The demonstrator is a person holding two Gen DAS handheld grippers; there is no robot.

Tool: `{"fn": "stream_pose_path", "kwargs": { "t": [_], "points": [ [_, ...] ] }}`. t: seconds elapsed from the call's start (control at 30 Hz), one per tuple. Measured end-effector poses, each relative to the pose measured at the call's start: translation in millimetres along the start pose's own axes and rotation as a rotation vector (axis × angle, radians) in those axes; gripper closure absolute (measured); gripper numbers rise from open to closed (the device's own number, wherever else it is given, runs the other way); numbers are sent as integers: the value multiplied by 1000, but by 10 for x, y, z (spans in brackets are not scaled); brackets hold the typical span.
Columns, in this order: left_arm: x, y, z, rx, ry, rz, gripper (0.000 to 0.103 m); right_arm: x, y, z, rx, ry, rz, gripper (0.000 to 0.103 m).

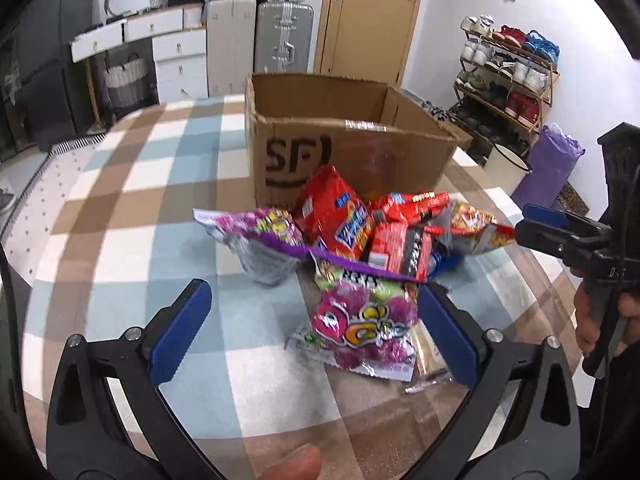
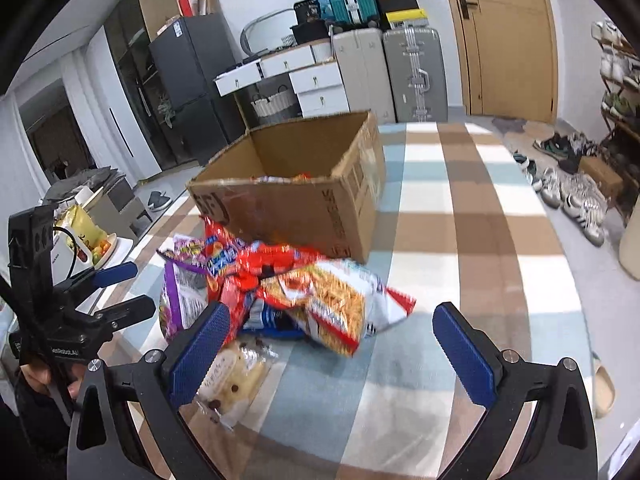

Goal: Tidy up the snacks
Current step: 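Grasp the purple candy bag with the left gripper while the right grasps a cream bread pack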

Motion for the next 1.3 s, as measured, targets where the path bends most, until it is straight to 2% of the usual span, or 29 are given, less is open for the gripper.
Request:
{"fn": "stream_pose_path", "kwargs": {
  "t": [0.07,0.27,0.4,0.57,0.73,0.87,1.3],
  "points": [
    [36,-45,6,0,-7,-18,1,11,-68,-4,-4,-17,-17,0],
    [89,-193,109,28,-52,-49,1,65,-242,-57,24,3,-55,0],
    [187,-266,122,61,-6,-54,1,137,-409,-90,47,0,-101,0],
    [310,-307,87,45,-9,-81,1,207,-536,-189,68,20,-120,0],
    [436,-292,-1,3,-12,-111,1,303,-538,-332,36,24,-138,0],
    [461,-259,-40,-8,-26,-104,1,396,-526,-467,-4,28,-163,0],
    [408,-263,-184,9,-52,-113,1,662,-475,-918,-97,55,-199,0]
  ]
}}
Point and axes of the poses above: each gripper's, at about its wrist camera, not at the fingertips, and x roughly the way its jaws point, z to its right, y to its top, the point moved 9 cm from there along x, roughly the way its jaws point, and after that the axes turned 14 degrees about -x, right-handed, at the moved point
